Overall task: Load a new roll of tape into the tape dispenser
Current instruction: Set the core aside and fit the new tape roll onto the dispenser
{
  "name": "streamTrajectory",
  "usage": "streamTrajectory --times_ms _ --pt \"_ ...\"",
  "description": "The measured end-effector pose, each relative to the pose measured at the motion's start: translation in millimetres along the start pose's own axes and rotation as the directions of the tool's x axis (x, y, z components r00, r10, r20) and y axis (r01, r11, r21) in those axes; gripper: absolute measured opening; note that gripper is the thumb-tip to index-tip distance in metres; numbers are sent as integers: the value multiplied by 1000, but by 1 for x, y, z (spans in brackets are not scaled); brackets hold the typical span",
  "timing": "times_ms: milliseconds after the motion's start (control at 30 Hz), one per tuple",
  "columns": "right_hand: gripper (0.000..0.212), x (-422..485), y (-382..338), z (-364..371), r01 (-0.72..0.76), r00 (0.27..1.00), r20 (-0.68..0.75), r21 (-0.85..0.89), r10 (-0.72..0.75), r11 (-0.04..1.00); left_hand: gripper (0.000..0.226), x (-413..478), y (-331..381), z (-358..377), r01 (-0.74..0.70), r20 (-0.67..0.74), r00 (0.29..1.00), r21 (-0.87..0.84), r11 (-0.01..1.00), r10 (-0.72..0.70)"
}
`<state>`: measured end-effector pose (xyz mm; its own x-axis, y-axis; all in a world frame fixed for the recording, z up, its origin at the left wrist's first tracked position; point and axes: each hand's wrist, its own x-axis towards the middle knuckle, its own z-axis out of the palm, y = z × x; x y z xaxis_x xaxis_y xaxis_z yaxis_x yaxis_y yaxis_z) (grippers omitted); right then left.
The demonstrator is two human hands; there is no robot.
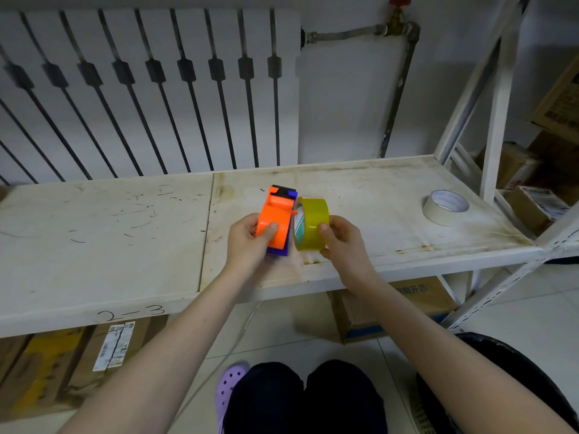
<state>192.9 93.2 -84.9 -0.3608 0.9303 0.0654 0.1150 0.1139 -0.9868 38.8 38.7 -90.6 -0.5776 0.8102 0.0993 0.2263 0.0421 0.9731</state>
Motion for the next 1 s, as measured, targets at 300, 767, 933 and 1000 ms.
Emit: streamTrajectory --times_ms 300,767,933,1000 --pt "15 3 -9 8 135 991 20 -287 -135 948 24 -5 14 13 353 126 935 -445 823 -332" --pt "16 9 -10 12 116 993 58 -416 -101 902 40 -5 2 14 552 277 832 -500 668 -481" --pt "20 18 -14 9 139 990 96 -455 -106 879 26 -6 -1 8 631 361 776 -434 643 -517" --pt "19 24 -17 6 83 997 48 -433 -69 898 31 -6 -1 7 636 369 771 -459 620 -519"
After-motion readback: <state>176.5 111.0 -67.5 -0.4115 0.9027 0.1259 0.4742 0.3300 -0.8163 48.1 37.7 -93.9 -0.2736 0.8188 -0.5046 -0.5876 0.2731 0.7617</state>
